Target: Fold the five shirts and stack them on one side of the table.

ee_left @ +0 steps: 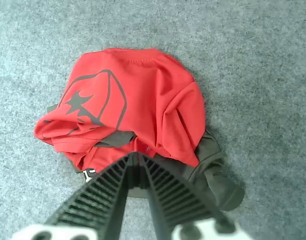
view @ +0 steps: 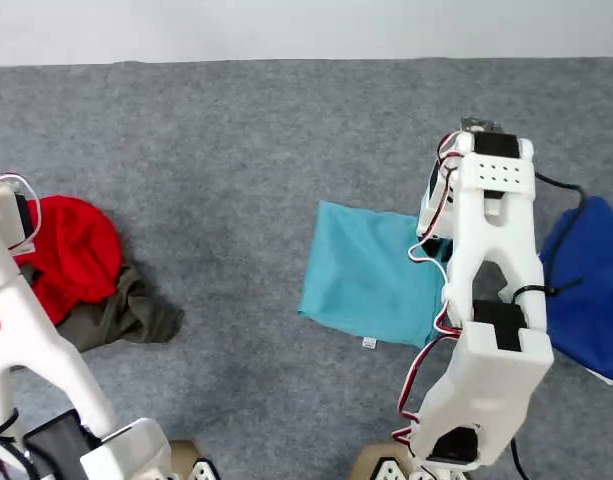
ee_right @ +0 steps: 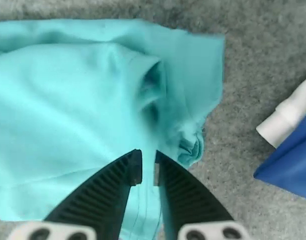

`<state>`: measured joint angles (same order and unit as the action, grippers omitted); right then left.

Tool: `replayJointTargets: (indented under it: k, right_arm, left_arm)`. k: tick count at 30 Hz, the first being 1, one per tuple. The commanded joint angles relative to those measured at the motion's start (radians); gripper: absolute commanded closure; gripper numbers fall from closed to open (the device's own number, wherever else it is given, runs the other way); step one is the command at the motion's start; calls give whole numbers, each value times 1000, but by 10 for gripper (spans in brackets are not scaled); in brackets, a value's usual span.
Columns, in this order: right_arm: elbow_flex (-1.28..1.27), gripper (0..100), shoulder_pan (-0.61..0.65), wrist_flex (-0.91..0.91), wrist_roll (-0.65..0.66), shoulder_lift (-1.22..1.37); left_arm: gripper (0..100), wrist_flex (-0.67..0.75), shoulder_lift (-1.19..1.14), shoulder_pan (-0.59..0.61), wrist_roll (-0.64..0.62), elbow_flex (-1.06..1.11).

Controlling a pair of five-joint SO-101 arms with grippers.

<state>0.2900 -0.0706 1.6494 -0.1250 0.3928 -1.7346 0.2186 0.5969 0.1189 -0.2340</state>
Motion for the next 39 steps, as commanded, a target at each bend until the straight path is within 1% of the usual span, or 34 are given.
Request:
replayJointTargets:
  k: [1, 3, 9, 18, 19, 23, 25, 28, 31, 36, 39]
  right_arm:
    - [49, 869, 5, 21, 8, -5]
    - [46, 853, 8, 19, 9, -2]
    - [46, 855, 4, 8, 9, 5]
    - [49, 856, 2, -19, 3, 113]
    - [49, 864, 2, -19, 3, 114]
    - [51, 961, 2, -16, 3, 85]
    - [51, 957, 2, -10, 3, 56]
    - [51, 986, 2, -10, 3, 12]
    - [51, 989, 2, -12, 3, -18]
    - [55, 989, -4, -21, 9, -35]
    - [89, 989, -33, -36, 11, -22]
  left_arm:
    - [995, -17, 35, 0, 11, -2]
    - [995, -17, 35, 0, 11, -2]
    - [995, -17, 35, 0, 11, -2]
    - [995, -18, 35, 0, 11, -2]
    - [995, -18, 35, 0, 11, -2]
    - [995, -18, 35, 0, 11, -2]
    - [995, -18, 35, 0, 11, -2]
    - [995, -18, 35, 0, 11, -2]
    - [995, -18, 35, 0, 11, -2]
    - [995, -18, 35, 0, 11, -2]
    - [995, -18, 35, 0, 11, -2]
